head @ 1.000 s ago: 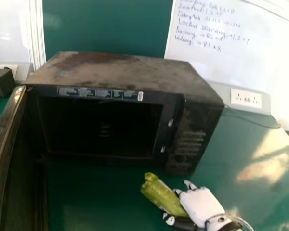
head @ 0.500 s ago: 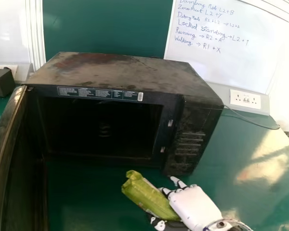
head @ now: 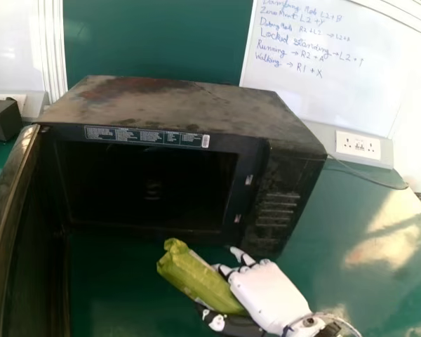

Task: Put biscuit inside oven

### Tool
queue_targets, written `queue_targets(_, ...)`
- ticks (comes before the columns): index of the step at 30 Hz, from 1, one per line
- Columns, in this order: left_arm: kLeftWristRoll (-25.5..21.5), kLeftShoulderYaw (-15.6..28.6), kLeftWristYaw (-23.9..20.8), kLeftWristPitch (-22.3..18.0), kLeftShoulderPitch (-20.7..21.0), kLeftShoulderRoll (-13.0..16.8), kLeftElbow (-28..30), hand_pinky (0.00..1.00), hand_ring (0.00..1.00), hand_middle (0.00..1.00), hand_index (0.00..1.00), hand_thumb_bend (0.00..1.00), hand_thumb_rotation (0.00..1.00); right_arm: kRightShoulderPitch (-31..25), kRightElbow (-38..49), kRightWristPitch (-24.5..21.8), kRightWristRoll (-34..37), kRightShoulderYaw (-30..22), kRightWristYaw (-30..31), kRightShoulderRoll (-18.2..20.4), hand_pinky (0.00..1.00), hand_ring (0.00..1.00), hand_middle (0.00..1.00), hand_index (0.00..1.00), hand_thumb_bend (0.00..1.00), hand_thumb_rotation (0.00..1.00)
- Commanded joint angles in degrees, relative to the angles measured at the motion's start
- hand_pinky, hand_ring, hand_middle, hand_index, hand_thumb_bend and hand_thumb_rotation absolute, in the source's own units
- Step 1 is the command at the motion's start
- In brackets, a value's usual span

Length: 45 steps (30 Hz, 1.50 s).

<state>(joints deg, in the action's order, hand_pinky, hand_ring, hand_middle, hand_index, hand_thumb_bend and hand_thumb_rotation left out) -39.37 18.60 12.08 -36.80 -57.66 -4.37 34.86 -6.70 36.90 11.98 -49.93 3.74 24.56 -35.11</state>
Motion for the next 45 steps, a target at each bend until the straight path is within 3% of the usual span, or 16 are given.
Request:
queue_targets(1, 0.3, -0.2, 0.1, 0.0, 0.2, -2.0, 0.4, 0.99, 0.88, 0.92, 0.90, 0.70, 1.00, 1.1, -0.2, 0.0, 0.6, 0.7, 0.1, 0.9, 0.06, 0.14, 0.47, 0.49, 0.51, 0.00)
queue_targets(16, 0.5, -0.4, 0.9, -0.3, 0.0, -2.1, 0.0, 0.99, 0.85, 0.89, 0.88, 0.70, 1.00, 5.1, -3.5, 0.3, -2.5, 6.0, -2.2, 6.2, 0.06, 0.14, 0.47, 0.49, 0.51, 0.00)
queue_targets(26, 0.2, -1.1, 1.2, -0.3, -0.9, -2.5, 0.2, 0.92, 0.85, 0.89, 0.87, 0.68, 1.00, 10.8, -7.4, -0.3, -5.8, 9.8, -3.6, 9.8, 0.06, 0.14, 0.47, 0.49, 0.51, 0.00)
queue_targets(45, 2.4, -2.1, 0.1, -0.6, -2.0, -3.2, 0.5, 0.89, 0.82, 0.89, 0.87, 0.70, 1.00, 23.1, -18.0, -4.7, -10.1, 15.0, -6.2, 15.9, 0.07, 0.15, 0.47, 0.49, 0.51, 0.00)
